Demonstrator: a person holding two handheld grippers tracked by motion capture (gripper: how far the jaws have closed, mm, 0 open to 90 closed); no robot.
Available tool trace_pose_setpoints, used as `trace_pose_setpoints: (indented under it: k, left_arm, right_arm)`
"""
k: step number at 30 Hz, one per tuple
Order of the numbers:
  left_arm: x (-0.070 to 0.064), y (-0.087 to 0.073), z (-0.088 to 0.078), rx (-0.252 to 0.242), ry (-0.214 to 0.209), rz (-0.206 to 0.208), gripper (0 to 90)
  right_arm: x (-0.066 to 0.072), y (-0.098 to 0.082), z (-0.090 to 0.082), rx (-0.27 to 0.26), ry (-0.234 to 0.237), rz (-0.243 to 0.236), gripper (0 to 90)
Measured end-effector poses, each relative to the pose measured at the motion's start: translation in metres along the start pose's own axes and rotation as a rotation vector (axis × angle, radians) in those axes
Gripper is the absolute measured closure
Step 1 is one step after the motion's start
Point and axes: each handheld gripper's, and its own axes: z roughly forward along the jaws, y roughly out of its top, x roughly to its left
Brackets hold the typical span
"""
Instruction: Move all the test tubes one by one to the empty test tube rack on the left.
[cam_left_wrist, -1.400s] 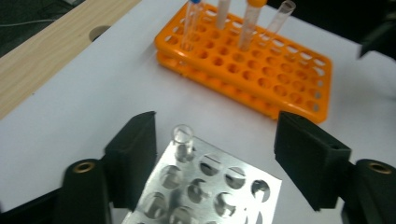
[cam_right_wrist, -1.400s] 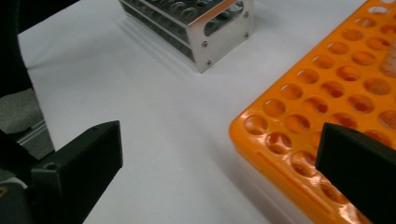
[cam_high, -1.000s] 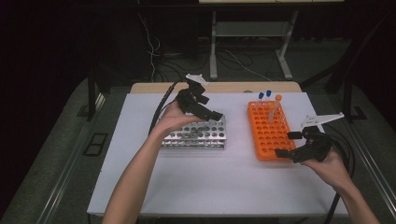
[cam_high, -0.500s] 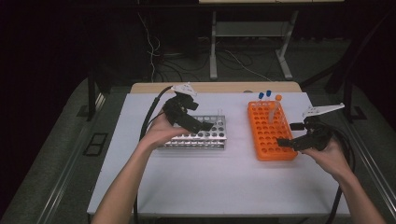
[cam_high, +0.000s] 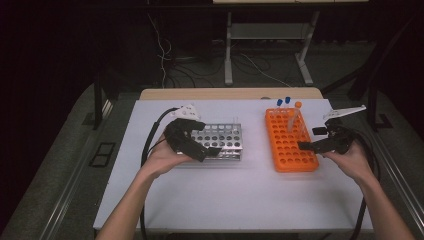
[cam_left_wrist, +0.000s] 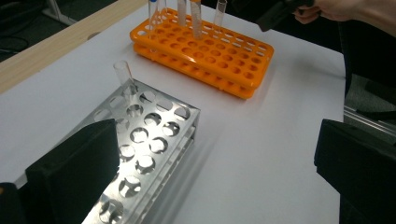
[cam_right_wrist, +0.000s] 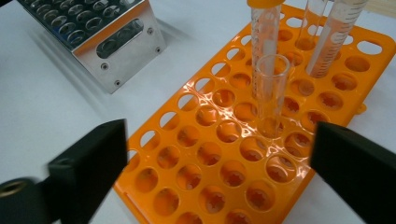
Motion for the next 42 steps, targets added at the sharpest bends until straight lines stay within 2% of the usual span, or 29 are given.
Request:
trace_pose_setpoints:
  k: [3, 4, 6, 14, 28, 32, 42]
  left_arm:
    - [-0.003, -0.006, -0.003, -0.013, -0.001, -0.004, 0.0]
    - [-0.004, -0.009, -0.004, -0.015, -0.001, -0.004, 0.0]
    - [-0.006, -0.012, -0.005, -0.022, -0.003, -0.006, 0.0]
    - [-0.008, -0.022, -0.006, -0.023, -0.008, -0.015, 0.0]
    - [-0.011, -0.027, -0.007, -0.025, -0.014, -0.012, 0.0]
    - [-0.011, -0.027, -0.007, -0.024, -0.012, -0.012, 0.0]
    - [-0.010, -0.027, -0.004, -0.019, -0.012, -0.013, 0.0]
  right_arm:
    - [-0.005, 0.000, 0.004, 0.003, -0.012, 0.002, 7.4]
    - [-0.006, 0.000, 0.005, 0.004, -0.016, 0.000, 12.9]
    - [-0.009, 0.000, 0.009, 0.002, -0.025, -0.005, 15.1]
    - [-0.016, 0.001, 0.023, 0.018, -0.070, -0.023, 36.4]
    - [-0.023, 0.002, 0.040, 0.009, -0.146, -0.053, 62.9]
    - [-0.021, 0.002, 0.043, 0.009, -0.155, -0.066, 73.6]
    - [-0.015, 0.009, 0.033, 0.007, -0.179, -0.086, 75.0]
